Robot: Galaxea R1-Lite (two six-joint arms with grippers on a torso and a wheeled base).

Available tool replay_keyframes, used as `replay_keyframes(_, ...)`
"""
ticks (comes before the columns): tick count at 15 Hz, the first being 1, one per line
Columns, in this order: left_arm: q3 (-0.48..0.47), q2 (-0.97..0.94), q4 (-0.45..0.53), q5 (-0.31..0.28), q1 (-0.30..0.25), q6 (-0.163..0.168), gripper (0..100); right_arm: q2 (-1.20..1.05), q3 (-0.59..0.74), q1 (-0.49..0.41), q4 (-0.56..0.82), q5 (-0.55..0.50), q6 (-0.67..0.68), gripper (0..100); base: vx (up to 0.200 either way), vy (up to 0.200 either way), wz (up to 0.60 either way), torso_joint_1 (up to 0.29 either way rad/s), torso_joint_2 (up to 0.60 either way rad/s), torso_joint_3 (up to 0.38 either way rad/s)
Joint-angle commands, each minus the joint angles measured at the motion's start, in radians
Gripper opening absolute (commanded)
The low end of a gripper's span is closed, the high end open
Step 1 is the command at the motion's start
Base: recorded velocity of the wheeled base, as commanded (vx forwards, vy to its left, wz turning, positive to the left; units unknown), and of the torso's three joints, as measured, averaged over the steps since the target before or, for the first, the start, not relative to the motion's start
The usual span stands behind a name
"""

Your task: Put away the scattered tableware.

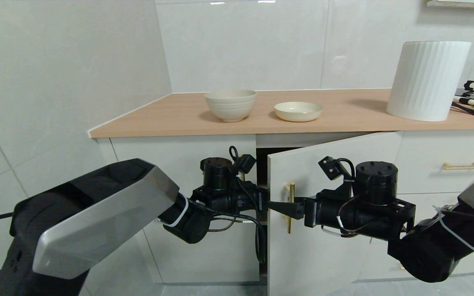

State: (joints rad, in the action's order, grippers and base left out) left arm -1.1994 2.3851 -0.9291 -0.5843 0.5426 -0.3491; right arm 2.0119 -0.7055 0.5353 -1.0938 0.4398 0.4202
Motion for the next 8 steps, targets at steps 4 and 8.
replay_keyframes(4,-0.009,-0.011,-0.002,0.037,0.017,-0.001,0,-0.144,0.21,-0.043,-0.017,-0.006,-0.001,100,0.0,0.0,0.0,0.0,0.0,0.0)
replay_keyframes(8,0.001,-0.029,0.004,0.047,0.037,-0.001,0,-0.329,0.44,-0.046,-0.017,0.0,-0.001,100,0.0,0.0,0.0,0.0,0.0,0.0)
